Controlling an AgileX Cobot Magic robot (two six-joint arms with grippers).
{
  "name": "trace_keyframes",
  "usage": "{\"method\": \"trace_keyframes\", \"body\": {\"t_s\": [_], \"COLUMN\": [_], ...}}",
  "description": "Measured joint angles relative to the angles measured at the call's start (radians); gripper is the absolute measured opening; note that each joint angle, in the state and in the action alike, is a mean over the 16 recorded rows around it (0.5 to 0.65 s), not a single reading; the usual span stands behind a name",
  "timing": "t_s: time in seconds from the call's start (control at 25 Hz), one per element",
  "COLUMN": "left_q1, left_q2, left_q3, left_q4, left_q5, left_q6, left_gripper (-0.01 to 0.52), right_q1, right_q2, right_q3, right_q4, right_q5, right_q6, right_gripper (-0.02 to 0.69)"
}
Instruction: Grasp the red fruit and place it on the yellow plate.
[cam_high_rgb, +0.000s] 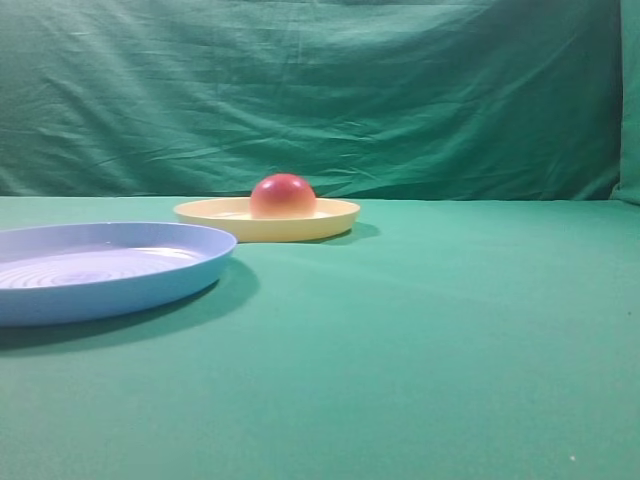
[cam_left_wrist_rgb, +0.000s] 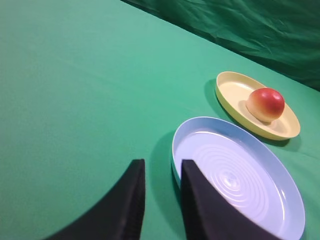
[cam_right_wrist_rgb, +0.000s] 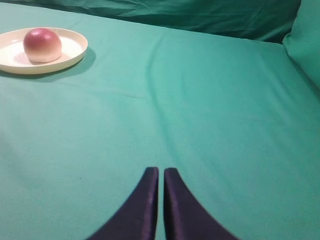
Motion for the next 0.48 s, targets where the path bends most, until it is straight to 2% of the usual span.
{"method": "trace_keyframes", "body": {"t_s": [0.48], "left_q1": [0.000], "left_q2": [0.000], "left_q3": [0.000], "left_q4": [0.000], "left_q5": [0.000], "left_q6": [0.000], "left_gripper": [0.157], "right_q1": [0.000], "right_q2": [0.000], "right_q3": [0.000], "right_q4": [0.000], "right_q5": [0.000], "right_q6": [0.000], "right_gripper": [0.000]}}
